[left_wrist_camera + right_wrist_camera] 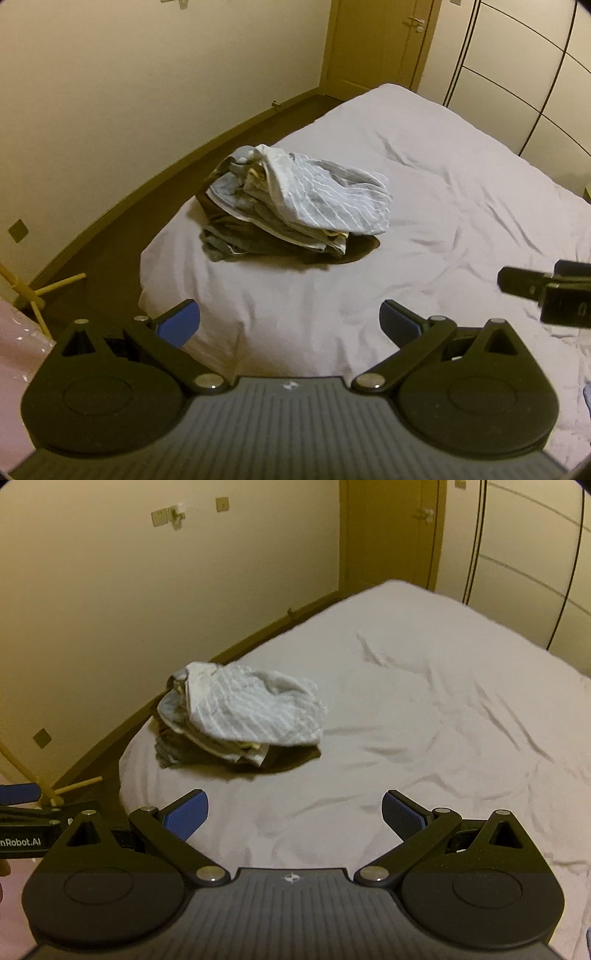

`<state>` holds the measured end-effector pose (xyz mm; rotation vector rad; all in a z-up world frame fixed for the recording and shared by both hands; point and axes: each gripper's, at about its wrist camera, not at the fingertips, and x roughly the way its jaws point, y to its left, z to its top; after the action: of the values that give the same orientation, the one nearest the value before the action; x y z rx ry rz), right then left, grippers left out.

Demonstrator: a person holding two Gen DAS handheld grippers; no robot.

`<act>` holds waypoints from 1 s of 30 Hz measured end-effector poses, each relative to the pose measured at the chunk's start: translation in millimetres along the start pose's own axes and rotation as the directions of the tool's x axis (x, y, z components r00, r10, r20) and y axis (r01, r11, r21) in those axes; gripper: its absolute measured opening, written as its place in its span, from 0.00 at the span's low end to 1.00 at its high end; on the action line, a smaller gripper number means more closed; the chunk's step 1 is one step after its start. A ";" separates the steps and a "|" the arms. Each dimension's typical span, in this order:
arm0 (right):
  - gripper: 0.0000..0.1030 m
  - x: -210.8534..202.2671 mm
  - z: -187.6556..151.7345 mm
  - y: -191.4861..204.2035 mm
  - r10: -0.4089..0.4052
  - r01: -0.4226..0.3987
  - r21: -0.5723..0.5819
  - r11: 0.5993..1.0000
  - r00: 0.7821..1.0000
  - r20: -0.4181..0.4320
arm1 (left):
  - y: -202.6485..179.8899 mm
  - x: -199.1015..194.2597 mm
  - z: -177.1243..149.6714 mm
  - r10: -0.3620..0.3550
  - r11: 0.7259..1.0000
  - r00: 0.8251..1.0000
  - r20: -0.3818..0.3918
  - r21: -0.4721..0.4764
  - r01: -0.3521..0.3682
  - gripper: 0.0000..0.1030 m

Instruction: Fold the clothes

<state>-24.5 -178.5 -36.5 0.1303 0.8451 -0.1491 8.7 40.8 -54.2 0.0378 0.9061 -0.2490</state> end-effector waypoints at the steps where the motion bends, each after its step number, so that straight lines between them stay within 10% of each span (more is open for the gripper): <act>1: 1.00 1.8 1.1 -0.5 -0.002 0.002 -0.024 1.000 1.000 0.012 | -1.3 3.5 1.2 -0.001 1.000 1.000 -0.002 0.003 0.001 0.99; 18: 0.97 85.0 65.3 -40.6 0.137 -0.126 -0.157 0.979 0.989 0.062 | -12.5 43.0 78.8 0.136 0.990 0.989 0.059 0.037 -0.138 0.99; 30: 0.84 150.0 88.1 6.5 0.191 -0.185 -0.273 0.944 0.982 -0.007 | 20.1 86.8 99.4 0.168 0.978 0.985 0.023 0.124 -0.170 0.99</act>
<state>139.4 -199.3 -91.1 -0.0500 0.8210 0.1464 141.4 29.5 -62.2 0.2288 0.8690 -0.1471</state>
